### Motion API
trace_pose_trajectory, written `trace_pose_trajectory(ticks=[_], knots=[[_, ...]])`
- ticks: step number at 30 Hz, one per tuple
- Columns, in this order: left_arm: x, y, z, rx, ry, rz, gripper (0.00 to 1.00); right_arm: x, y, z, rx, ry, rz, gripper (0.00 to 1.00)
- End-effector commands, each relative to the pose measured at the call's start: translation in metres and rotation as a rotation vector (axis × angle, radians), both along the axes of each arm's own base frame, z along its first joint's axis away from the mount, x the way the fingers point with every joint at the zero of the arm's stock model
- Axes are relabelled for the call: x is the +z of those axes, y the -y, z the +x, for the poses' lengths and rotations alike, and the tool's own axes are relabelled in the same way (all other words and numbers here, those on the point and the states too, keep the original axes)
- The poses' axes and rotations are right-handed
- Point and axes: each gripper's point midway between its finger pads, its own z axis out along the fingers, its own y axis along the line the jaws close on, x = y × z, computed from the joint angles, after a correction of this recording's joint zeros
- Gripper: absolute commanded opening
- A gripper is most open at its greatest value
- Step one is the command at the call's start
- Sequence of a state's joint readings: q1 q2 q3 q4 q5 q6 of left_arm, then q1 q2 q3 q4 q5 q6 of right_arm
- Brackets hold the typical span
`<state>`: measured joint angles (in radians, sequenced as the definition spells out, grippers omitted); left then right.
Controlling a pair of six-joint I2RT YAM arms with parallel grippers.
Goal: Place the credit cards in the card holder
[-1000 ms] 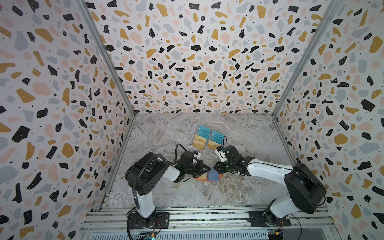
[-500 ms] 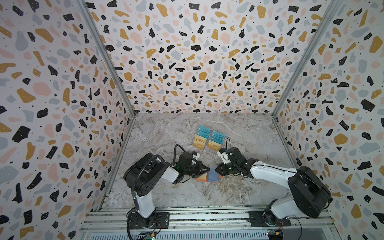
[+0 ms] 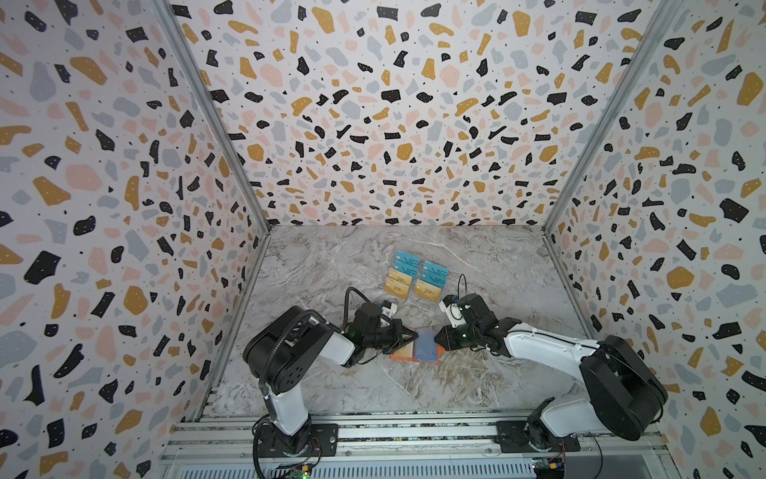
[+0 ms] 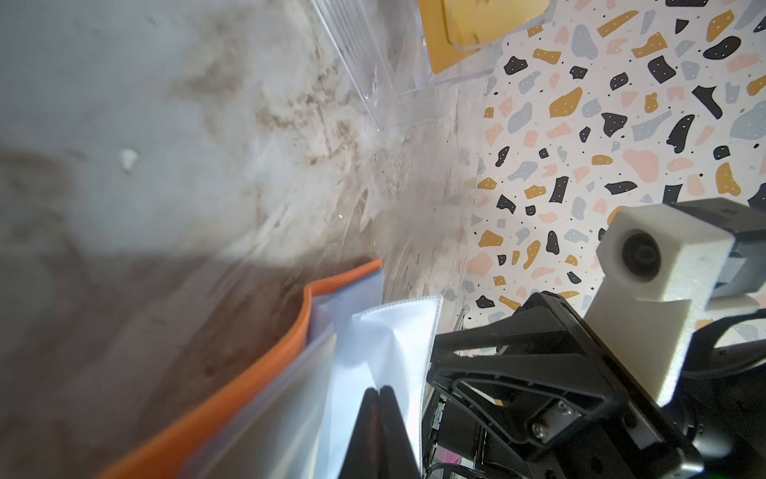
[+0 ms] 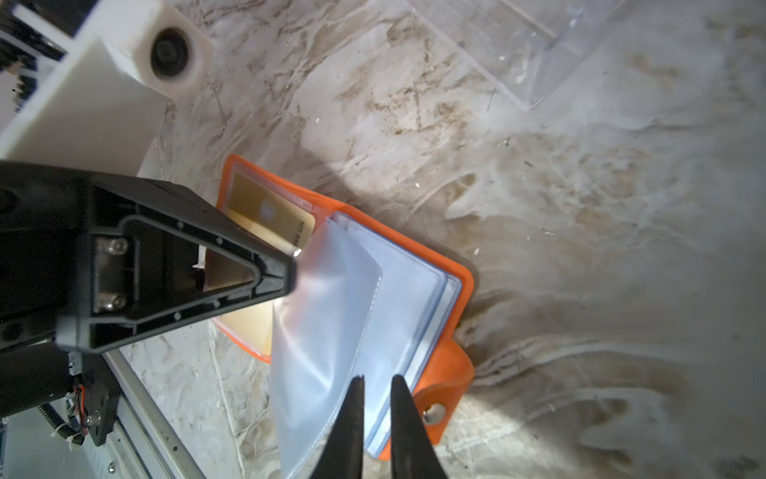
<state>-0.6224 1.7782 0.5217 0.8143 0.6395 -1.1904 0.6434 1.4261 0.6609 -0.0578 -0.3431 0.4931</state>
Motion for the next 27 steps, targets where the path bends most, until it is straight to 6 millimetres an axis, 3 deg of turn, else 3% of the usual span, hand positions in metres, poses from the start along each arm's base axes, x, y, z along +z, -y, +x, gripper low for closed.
trace_pose_trajectory(ticks=[1, 17, 20, 23, 27], knots=[[0.018, 0.001, 0.002, -0.010, 0.056, -0.047, 0.00, -0.004, -0.001, -0.002, 0.007, -0.017, 0.003, 0.16], [0.018, 0.000, -0.002, -0.019, 0.040, -0.049, 0.00, 0.006, -0.036, 0.000, 0.084, -0.052, 0.154, 0.16], [0.022, 0.000, -0.002, -0.017, 0.044, -0.047, 0.11, 0.011, -0.042, -0.001, 0.096, -0.053, 0.188, 0.16], [0.029, -0.001, 0.000, -0.009, 0.050, -0.041, 0.29, 0.015, -0.047, -0.001, 0.111, -0.045, 0.199, 0.16], [0.018, -0.011, 0.001, -0.013, 0.048, 0.097, 0.40, 0.015, -0.054, 0.000, 0.128, -0.045, 0.202, 0.16]])
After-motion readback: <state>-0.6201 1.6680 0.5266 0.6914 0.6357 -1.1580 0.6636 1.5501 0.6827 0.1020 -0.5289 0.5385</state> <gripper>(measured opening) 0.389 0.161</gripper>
